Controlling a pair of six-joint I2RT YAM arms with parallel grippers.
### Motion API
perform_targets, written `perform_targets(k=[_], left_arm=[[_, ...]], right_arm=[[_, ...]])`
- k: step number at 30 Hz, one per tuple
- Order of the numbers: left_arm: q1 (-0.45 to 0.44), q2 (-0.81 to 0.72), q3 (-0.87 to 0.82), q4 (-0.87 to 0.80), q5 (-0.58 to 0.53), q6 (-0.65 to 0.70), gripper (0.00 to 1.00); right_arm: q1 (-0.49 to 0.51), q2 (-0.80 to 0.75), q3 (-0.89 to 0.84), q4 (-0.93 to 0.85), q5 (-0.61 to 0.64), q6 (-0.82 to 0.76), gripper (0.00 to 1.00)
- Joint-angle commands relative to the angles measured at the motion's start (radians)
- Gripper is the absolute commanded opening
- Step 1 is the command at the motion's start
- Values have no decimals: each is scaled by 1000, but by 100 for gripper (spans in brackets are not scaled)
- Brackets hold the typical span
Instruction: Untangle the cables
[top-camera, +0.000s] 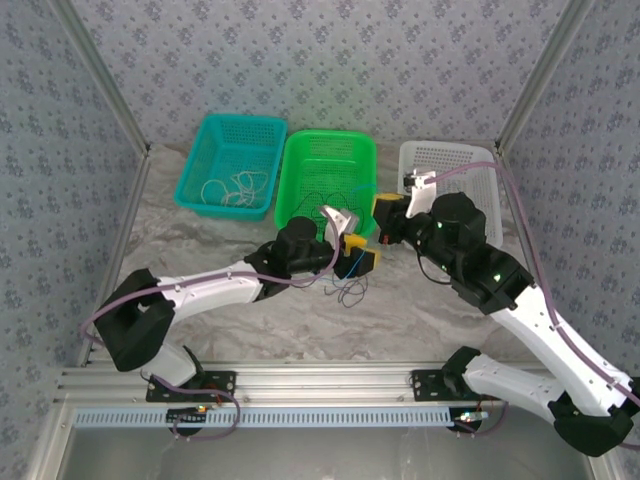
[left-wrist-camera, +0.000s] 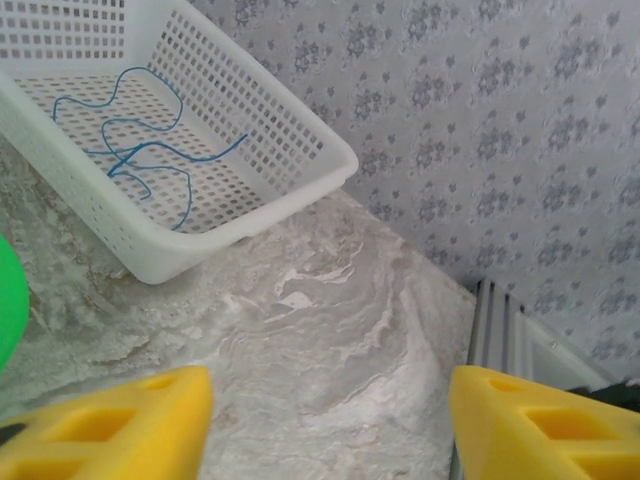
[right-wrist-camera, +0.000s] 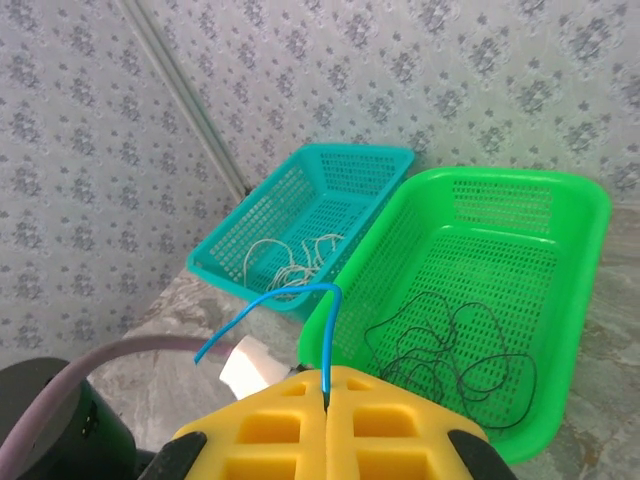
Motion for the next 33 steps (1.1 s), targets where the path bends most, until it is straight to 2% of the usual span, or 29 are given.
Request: perform_targets(k=[1, 6, 9, 10, 11, 15, 19, 24, 26, 30, 31, 33], left_arm=[[-7, 8, 28, -1, 30, -3, 52], [-6, 0, 9, -32, 11, -7, 40], [-6, -11, 2, -58, -8, 3, 39], [-6, -16, 1, -79, -26, 11, 41], [-6, -26, 1, -112, -60, 22, 48], [0, -79, 2, -293, -307, 35, 72], [37, -138, -8, -456, -471, 16, 84], [100, -226, -40, -579, -648, -60, 99], [124, -253, -44, -627, -713, -103, 99], [155, -306, -43, -663, -753, -94, 99], [154, -323, -48, -640, -735, -68, 99], [148, -366, -76, -526, -628, 39, 100]], right_arm=[[-17, -27, 55, 31, 43, -23, 0], [-27, -26, 50, 42, 59, -29, 0], [-34, -23, 52, 37, 47, -31, 0], [-38, -19, 58, 29, 39, -33, 0], [-42, -15, 68, 12, 25, -39, 0], [-55, -17, 105, -58, 17, -66, 0], [-78, -27, 120, -119, 16, -80, 0], [-96, -17, 115, -150, -13, -77, 0], [-97, -9, 115, -156, -27, -81, 0], [-97, 13, 118, -178, -14, -88, 0], [-97, 20, 118, -182, -9, -88, 0], [-100, 33, 121, -189, -2, -83, 0]])
